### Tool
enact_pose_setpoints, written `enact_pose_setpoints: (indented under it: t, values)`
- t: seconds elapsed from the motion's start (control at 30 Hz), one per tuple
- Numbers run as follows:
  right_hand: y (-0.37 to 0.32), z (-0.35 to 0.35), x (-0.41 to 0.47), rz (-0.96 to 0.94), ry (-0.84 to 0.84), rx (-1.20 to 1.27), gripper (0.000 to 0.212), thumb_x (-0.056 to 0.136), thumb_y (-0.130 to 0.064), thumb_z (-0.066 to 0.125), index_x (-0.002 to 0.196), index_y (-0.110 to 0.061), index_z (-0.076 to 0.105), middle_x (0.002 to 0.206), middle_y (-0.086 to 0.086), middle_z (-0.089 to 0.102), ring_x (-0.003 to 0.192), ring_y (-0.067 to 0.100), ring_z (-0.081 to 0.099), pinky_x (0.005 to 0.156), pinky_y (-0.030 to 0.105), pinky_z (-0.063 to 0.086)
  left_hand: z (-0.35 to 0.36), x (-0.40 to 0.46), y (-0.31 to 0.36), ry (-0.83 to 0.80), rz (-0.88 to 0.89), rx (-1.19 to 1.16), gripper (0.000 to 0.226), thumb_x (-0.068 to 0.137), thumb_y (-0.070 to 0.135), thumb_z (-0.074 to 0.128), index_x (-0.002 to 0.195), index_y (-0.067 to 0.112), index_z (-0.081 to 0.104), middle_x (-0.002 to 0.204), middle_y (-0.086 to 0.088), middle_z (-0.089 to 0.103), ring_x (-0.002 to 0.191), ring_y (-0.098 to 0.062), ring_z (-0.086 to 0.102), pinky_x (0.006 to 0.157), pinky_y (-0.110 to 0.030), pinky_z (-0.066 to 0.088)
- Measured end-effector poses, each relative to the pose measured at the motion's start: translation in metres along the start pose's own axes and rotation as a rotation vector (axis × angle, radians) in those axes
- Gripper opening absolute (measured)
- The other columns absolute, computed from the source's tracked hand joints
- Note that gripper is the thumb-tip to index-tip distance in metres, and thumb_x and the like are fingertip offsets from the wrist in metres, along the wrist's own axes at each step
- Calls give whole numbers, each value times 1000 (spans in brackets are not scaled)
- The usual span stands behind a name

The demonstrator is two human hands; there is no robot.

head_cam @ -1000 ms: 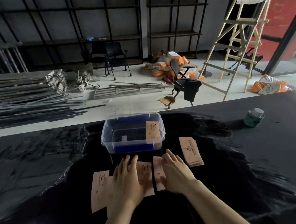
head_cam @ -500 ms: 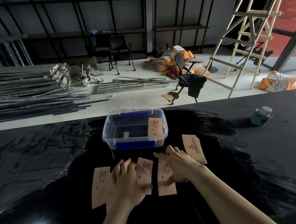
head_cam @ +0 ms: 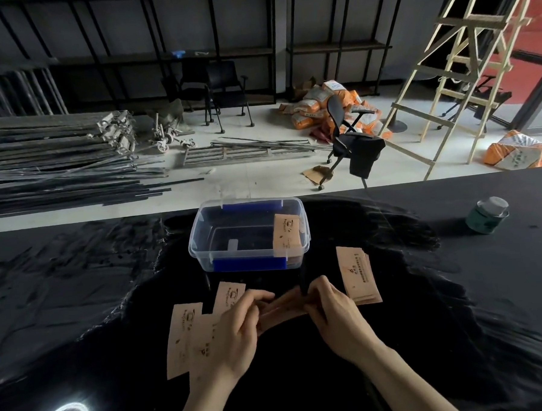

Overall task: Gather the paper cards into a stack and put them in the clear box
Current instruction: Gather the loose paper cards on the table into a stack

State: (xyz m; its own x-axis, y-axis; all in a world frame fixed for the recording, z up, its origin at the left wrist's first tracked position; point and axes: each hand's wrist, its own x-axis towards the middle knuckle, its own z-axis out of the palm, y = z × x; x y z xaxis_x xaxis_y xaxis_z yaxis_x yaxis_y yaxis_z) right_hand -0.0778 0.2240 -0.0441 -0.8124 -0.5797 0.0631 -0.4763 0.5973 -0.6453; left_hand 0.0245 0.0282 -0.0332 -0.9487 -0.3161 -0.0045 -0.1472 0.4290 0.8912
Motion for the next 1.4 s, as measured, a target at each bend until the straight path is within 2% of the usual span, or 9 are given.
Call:
enact_pose_setpoints:
  t: [0.1,0.2,0.27,0.37,0.5,0.63,1.1,1.27,1.4]
  values:
    - [-3,13,-4,26,55,-14,33,97,-19,64,121,-26,42,112,-3,67,95,16,66,77,30,54,8,2,-7,-75,8,42,25,100,46,48,111,35,68,92,7,77,85,-9,73,72,-30,59]
    - [-7,22,-3,14,79,-87,71,94,-18,68,152,-23,28,143,0,50,123,19,55,98,34,53,18,8,-17,-151,41,188,26,95,33,70,118,42,62,104,20,76,99,4,72,90,-27,61]
    - [-9,23,-2,-69,73,-172,74,93,-17,68,155,-25,28,152,0,41,135,20,44,107,38,48,22,12,-18,-167,38,231,28,95,36,71,120,44,61,109,22,74,104,6,69,96,-29,59]
    - [-8,24,-1,-179,27,-194,51,96,-18,60,143,-29,46,134,-4,55,121,20,51,96,39,54,19,9,-14,-92,83,233,28,98,44,60,125,40,61,117,21,72,110,4,66,99,-33,57]
    - [-7,25,1,-188,48,-215,36,97,-22,60,132,-30,54,119,-6,57,108,19,52,83,36,55,-9,2,-15,341,-42,510,45,95,57,49,132,33,55,127,12,68,123,-14,59,106,-40,48]
    - [-8,27,2,-177,47,-212,36,98,-21,60,132,-29,54,120,-6,57,110,18,51,80,34,55,-28,1,-21,133,-303,836,87,85,52,66,158,23,30,154,0,51,151,-26,31,124,-45,24]
    - [-12,23,0,-147,29,-194,32,100,-24,56,131,-29,54,123,-8,55,112,16,49,76,32,56,-38,29,0,2,-116,603,67,81,19,80,136,42,50,125,20,62,121,-9,57,111,-35,43]
    - [-13,26,3,-96,42,-177,51,96,-21,59,143,-30,42,132,-8,54,120,15,49,78,28,56,-34,30,8,3,-68,531,51,89,13,74,130,41,58,116,19,71,112,-4,64,97,-22,49]
    - [-18,27,10,-119,-3,-178,70,99,-20,59,158,-30,22,158,-9,38,134,16,41,94,31,55,-31,30,8,-19,-56,497,50,87,9,75,125,39,63,108,20,70,114,-6,62,100,-25,50]
